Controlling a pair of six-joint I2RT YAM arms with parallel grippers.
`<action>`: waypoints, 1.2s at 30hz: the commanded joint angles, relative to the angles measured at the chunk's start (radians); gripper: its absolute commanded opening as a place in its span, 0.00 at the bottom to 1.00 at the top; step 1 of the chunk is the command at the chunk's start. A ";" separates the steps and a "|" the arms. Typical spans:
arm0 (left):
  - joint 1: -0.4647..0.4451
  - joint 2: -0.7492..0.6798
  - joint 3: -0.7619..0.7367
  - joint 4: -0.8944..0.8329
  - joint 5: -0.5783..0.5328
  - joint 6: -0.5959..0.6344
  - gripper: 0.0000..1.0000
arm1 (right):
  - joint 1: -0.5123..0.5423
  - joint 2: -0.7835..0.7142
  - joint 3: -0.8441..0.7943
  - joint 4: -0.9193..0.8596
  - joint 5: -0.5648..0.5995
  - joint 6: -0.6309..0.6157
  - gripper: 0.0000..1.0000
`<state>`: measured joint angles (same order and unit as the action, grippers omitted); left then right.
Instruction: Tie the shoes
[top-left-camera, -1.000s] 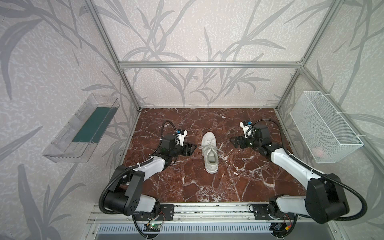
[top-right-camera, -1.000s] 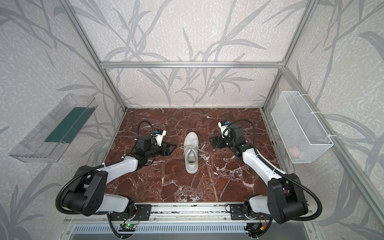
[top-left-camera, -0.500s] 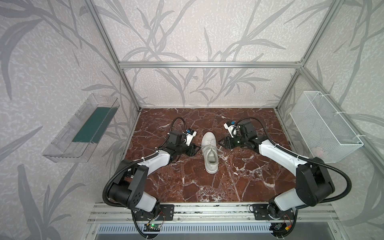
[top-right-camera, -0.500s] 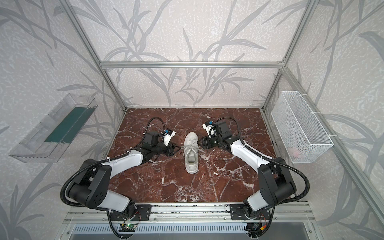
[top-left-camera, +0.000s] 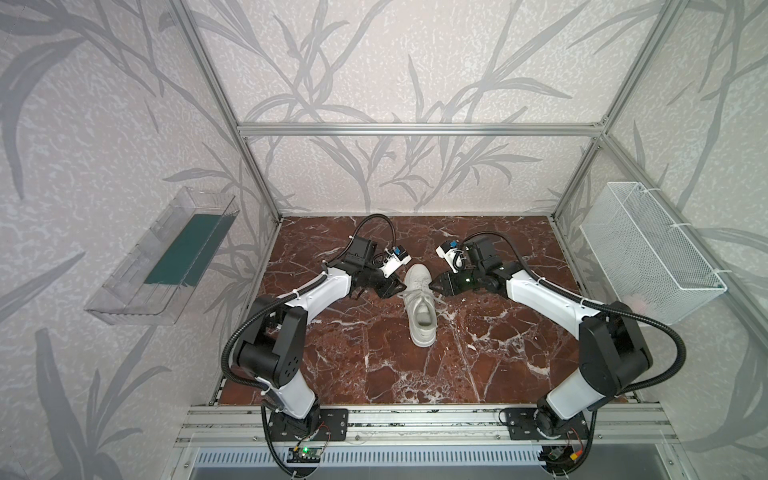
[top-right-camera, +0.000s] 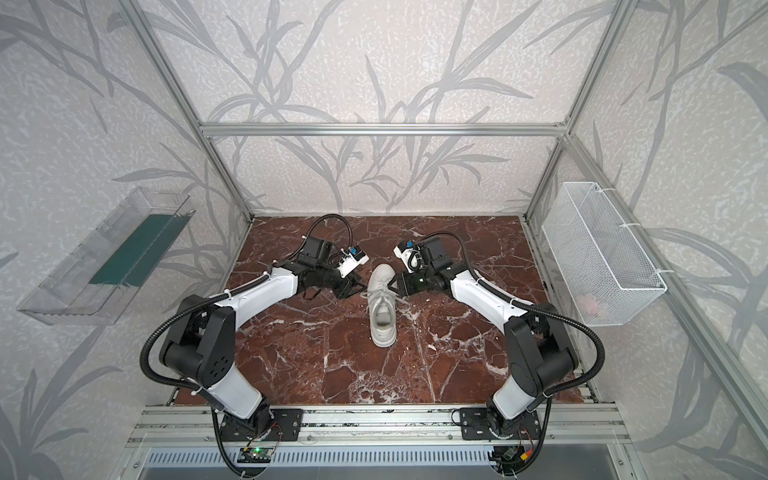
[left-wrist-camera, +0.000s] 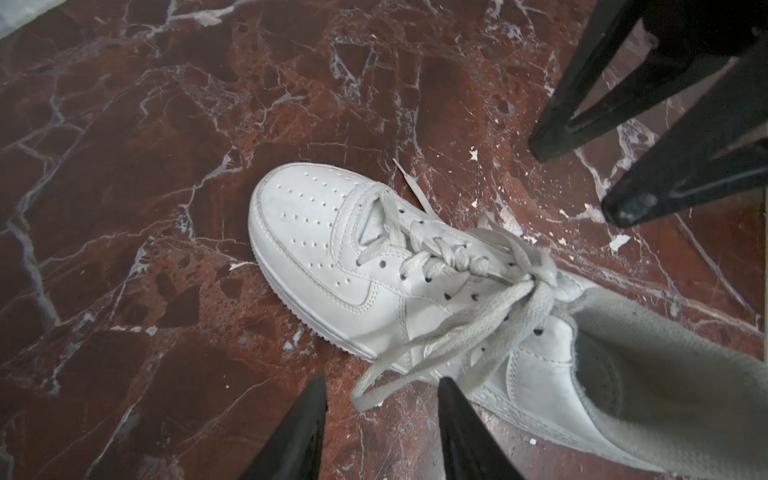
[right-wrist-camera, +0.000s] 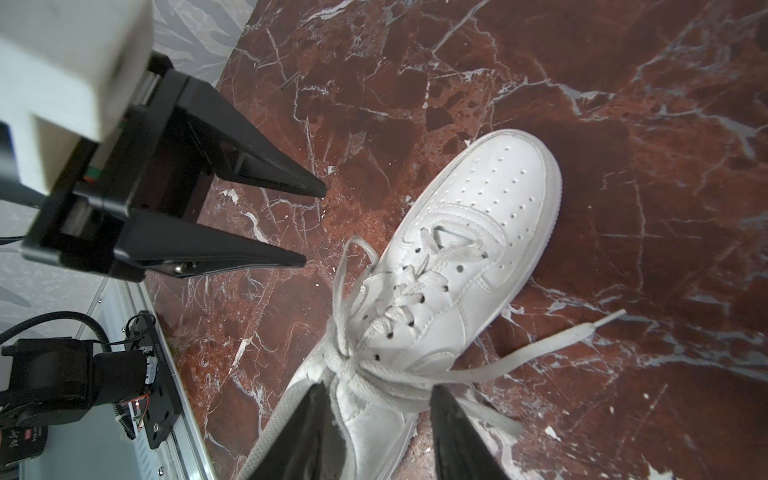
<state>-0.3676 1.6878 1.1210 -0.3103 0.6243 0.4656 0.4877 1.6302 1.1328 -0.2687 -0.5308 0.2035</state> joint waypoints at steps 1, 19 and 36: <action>-0.005 0.049 0.049 -0.171 0.036 0.171 0.43 | 0.016 0.034 0.048 -0.022 -0.032 0.023 0.40; -0.013 0.105 0.088 -0.120 0.073 0.233 0.42 | 0.040 0.142 0.109 -0.031 -0.106 0.086 0.35; -0.024 0.162 0.156 -0.182 0.108 0.290 0.04 | 0.041 0.154 0.119 -0.047 -0.100 0.087 0.28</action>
<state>-0.3874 1.8477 1.2533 -0.4580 0.7086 0.7162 0.5247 1.7687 1.2160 -0.2981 -0.6155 0.2890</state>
